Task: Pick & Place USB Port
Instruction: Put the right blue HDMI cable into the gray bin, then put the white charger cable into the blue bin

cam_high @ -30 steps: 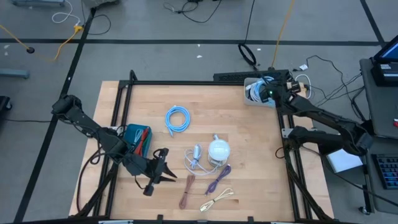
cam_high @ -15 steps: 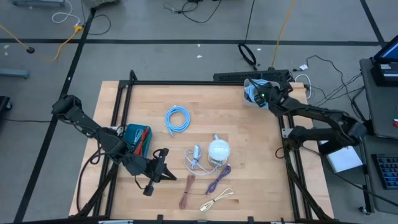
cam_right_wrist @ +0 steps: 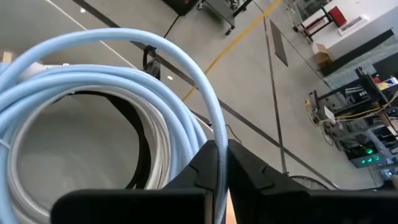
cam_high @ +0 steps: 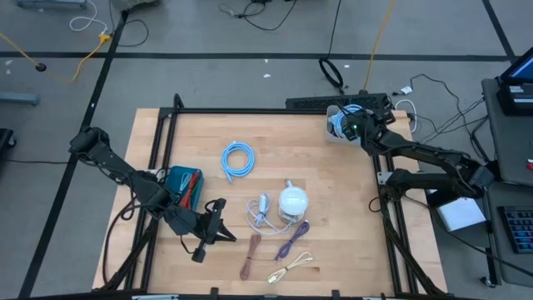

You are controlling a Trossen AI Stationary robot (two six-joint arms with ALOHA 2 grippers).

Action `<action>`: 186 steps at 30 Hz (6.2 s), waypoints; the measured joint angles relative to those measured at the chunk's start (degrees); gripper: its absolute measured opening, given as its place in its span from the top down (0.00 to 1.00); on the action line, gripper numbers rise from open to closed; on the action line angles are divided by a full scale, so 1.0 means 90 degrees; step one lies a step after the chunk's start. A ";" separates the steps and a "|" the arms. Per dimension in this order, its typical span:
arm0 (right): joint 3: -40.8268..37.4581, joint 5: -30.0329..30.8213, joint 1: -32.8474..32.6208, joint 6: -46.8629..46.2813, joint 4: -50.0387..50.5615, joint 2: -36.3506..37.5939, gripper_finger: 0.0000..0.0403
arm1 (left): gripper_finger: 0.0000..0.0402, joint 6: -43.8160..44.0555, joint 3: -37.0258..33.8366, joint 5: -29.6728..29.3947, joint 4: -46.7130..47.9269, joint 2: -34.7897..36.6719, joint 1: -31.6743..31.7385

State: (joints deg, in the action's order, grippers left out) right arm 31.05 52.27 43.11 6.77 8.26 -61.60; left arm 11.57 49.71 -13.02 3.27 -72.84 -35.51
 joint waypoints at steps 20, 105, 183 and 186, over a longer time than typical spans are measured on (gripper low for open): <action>0.0000 -0.0070 -0.0099 0.0018 -0.0069 0.0441 0.50 | 0.95 0.0005 -0.0002 -0.0007 0.0129 0.0000 0.0000; 0.0508 -0.1000 -0.1051 -0.2339 0.2738 -0.0946 1.00 | 0.95 0.0012 -0.0738 0.0491 -0.1040 0.0002 0.0151; 0.0097 -0.0873 -0.1175 -0.1767 0.0805 0.0151 1.00 | 0.95 -0.0049 -0.0743 0.0432 -0.0874 -0.0002 0.0053; 0.0100 -0.0842 -0.1517 -0.1729 0.0698 0.0918 1.00 | 0.95 -0.0061 -0.0746 0.0430 -0.0872 -0.0002 0.0053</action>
State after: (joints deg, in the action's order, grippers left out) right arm 31.94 44.68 29.46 -8.79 14.54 -53.34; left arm 11.03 43.00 -9.15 -4.58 -72.86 -35.03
